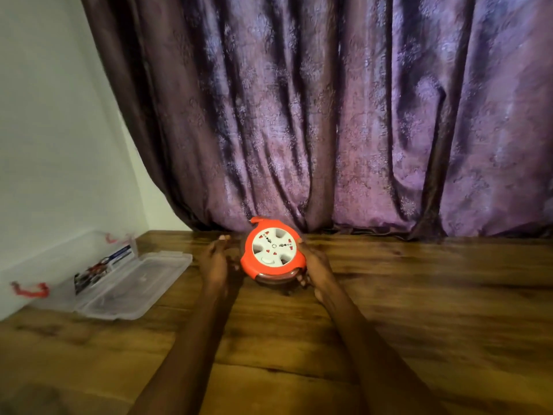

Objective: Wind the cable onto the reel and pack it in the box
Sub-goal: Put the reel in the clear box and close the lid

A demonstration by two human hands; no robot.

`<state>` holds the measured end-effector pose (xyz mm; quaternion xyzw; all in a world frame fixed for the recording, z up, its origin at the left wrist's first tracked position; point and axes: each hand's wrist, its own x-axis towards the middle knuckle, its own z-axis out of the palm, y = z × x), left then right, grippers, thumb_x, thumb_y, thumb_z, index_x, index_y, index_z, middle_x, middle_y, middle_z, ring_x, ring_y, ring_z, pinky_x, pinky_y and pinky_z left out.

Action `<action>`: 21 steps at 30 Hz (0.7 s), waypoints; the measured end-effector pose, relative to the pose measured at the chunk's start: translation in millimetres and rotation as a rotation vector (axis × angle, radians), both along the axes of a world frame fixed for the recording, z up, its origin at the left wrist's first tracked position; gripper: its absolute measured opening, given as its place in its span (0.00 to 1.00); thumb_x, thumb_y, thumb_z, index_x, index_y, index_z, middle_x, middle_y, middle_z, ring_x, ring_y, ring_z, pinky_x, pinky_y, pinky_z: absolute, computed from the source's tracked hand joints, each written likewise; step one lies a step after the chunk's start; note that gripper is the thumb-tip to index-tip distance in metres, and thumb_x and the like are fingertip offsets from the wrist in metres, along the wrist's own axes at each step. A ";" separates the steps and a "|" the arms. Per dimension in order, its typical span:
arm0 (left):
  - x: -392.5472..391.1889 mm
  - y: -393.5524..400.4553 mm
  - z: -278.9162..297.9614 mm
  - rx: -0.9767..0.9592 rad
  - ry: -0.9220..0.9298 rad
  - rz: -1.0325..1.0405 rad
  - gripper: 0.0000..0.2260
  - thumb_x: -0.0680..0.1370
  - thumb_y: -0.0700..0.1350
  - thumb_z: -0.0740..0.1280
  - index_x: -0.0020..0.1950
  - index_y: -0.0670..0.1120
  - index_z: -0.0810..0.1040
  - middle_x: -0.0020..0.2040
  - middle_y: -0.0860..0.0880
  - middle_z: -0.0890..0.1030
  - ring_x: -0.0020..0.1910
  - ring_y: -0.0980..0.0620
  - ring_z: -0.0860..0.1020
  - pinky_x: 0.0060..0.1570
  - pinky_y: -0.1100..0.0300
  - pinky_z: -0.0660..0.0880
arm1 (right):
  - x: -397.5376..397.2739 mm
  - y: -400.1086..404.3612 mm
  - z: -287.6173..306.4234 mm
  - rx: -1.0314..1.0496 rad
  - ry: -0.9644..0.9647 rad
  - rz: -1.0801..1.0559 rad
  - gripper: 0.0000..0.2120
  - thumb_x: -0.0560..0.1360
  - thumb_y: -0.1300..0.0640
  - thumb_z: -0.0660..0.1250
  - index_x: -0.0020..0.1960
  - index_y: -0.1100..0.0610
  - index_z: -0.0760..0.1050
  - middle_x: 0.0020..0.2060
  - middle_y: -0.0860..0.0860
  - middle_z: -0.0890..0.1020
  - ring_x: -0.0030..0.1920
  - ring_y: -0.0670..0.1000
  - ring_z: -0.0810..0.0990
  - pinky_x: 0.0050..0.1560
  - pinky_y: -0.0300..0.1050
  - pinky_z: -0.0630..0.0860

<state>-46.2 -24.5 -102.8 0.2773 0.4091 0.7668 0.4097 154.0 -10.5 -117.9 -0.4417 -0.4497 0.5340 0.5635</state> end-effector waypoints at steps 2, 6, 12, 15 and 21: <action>-42.2 -15.7 4.5 -0.043 0.335 0.345 0.08 0.80 0.43 0.67 0.51 0.40 0.84 0.46 0.38 0.84 0.46 0.37 0.81 0.50 0.49 0.78 | -17.6 -7.1 0.3 -0.001 0.024 0.027 0.19 0.80 0.43 0.63 0.40 0.58 0.76 0.19 0.53 0.74 0.16 0.49 0.69 0.18 0.33 0.61; -126.2 -57.6 4.8 -0.185 0.948 0.944 0.14 0.78 0.40 0.64 0.61 0.37 0.80 0.62 0.33 0.77 0.64 0.34 0.74 0.66 0.47 0.67 | -63.8 -24.6 0.5 -0.001 0.028 0.103 0.16 0.81 0.45 0.62 0.45 0.57 0.76 0.18 0.52 0.74 0.15 0.49 0.69 0.18 0.33 0.63; -212.7 -110.4 1.1 -0.627 0.944 0.946 0.32 0.78 0.50 0.69 0.79 0.49 0.62 0.82 0.34 0.47 0.79 0.28 0.51 0.74 0.35 0.53 | -90.8 -36.4 -15.1 0.037 -0.077 0.128 0.15 0.81 0.46 0.62 0.44 0.55 0.76 0.19 0.53 0.73 0.16 0.49 0.67 0.19 0.33 0.60; -243.4 -126.5 1.5 -0.686 0.902 0.771 0.33 0.79 0.54 0.68 0.81 0.51 0.59 0.82 0.35 0.50 0.78 0.29 0.56 0.75 0.33 0.54 | -90.6 -37.5 -18.5 0.045 -0.119 0.102 0.15 0.80 0.44 0.62 0.43 0.54 0.77 0.21 0.56 0.73 0.18 0.51 0.67 0.21 0.35 0.61; -269.6 -128.0 13.7 -0.616 1.120 0.772 0.18 0.81 0.47 0.66 0.69 0.43 0.74 0.61 0.33 0.79 0.60 0.31 0.78 0.58 0.43 0.75 | -89.4 -37.7 -19.5 0.057 -0.117 0.079 0.16 0.80 0.43 0.63 0.43 0.55 0.77 0.22 0.57 0.73 0.17 0.51 0.67 0.20 0.36 0.62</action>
